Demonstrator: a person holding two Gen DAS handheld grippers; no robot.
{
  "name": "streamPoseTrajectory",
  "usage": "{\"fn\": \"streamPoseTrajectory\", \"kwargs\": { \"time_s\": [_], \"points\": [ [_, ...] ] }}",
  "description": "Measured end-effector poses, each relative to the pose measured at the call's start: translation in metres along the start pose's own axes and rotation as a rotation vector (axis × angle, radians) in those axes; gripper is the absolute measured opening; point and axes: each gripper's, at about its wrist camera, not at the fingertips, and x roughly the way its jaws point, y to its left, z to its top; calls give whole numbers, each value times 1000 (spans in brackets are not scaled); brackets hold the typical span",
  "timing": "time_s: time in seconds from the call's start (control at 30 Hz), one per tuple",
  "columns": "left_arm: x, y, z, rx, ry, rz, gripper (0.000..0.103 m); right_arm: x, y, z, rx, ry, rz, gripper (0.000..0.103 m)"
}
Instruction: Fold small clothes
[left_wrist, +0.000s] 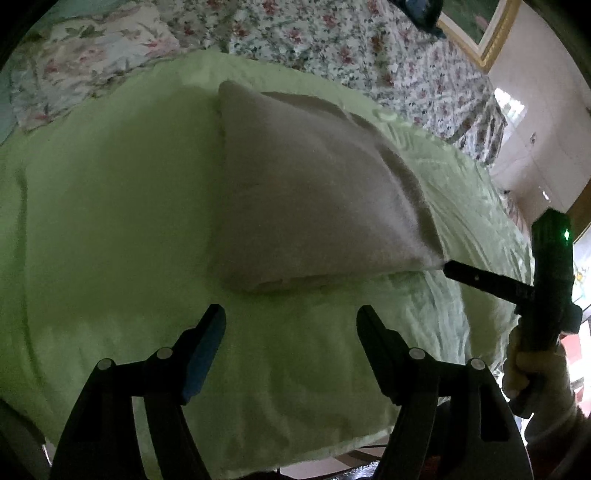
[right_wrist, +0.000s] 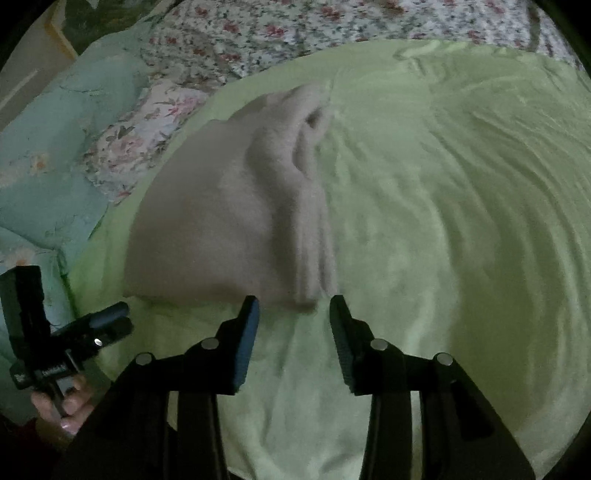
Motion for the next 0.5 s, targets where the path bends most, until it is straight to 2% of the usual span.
{"fn": "streamPoseTrajectory", "kwargs": {
  "time_s": [0.33,0.5],
  "points": [
    [-18,-7,-10,41,-15,36,79,-22,1,-19,11,-8,-3,47],
    [-27,-13,-22,82,-10,64,85,-29,11,-27,-18,-3,-17,59]
  ]
}}
